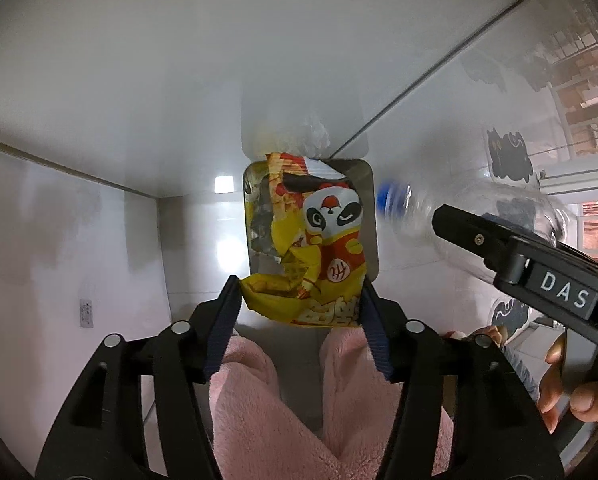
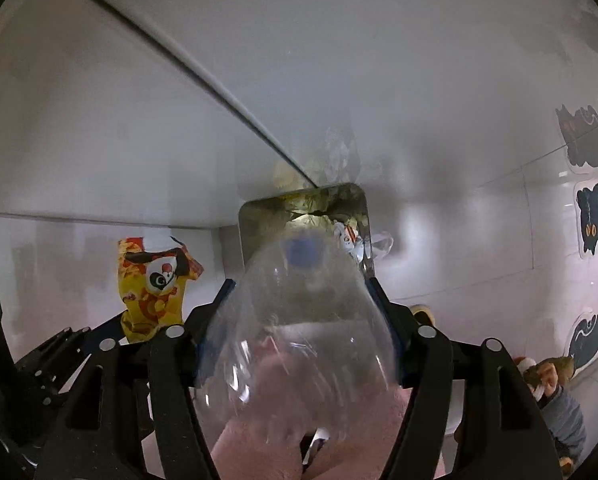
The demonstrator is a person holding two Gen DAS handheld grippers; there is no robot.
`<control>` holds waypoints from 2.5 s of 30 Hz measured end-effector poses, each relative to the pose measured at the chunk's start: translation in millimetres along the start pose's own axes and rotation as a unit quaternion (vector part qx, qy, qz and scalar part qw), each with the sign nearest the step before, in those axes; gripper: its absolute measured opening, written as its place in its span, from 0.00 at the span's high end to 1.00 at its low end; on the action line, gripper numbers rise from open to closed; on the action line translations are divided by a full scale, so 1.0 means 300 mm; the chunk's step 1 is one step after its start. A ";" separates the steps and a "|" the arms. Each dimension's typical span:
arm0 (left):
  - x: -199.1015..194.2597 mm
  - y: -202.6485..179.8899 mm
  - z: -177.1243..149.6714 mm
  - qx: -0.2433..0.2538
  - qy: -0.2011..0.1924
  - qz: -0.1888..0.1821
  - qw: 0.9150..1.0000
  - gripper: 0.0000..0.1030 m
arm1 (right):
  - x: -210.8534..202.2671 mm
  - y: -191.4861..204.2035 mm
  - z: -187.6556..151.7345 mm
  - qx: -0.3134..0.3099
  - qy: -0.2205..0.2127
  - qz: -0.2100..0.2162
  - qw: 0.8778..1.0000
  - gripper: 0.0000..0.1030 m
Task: Collect trash
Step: 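Carry both items over the bin and open both tools to drop them, then grasp the orange foam net with the right tool while the left tool grasps the foil ball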
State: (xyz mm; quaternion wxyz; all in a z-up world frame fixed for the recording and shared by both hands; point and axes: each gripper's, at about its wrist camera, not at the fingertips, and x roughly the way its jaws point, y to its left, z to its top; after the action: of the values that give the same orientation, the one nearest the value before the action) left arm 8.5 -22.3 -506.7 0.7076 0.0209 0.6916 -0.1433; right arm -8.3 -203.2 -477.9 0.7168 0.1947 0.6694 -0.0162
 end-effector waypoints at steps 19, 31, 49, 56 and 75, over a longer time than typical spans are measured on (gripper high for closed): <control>-0.427 0.009 0.033 0.003 -0.115 0.037 0.993 0.10 | -0.380 0.090 -0.022 -0.016 -0.086 0.027 0.996 0.13; -0.812 -0.052 0.081 0.019 -0.218 0.059 0.974 0.09 | -0.858 0.186 0.073 -0.048 -0.223 0.066 0.971 0.13; -1.027 -0.049 0.368 0.038 -0.288 0.044 0.956 0.10 | -0.944 0.284 0.437 -0.054 -0.254 0.062 0.964 0.16; -1.012 -0.067 0.464 0.053 -0.286 0.030 0.956 0.13 | -0.857 0.325 0.562 -0.056 -0.217 0.066 0.972 0.38; -0.833 -0.184 0.649 0.084 -0.226 -0.023 0.970 0.31 | -0.797 0.143 0.620 -0.028 -0.176 0.031 0.983 0.88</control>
State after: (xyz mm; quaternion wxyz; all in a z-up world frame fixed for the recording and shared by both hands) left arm 184.5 -76.0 -243.1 0.8379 0.0312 0.4993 -0.2183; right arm 156.5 -276.3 -230.8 0.8289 0.1888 0.5264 -0.0094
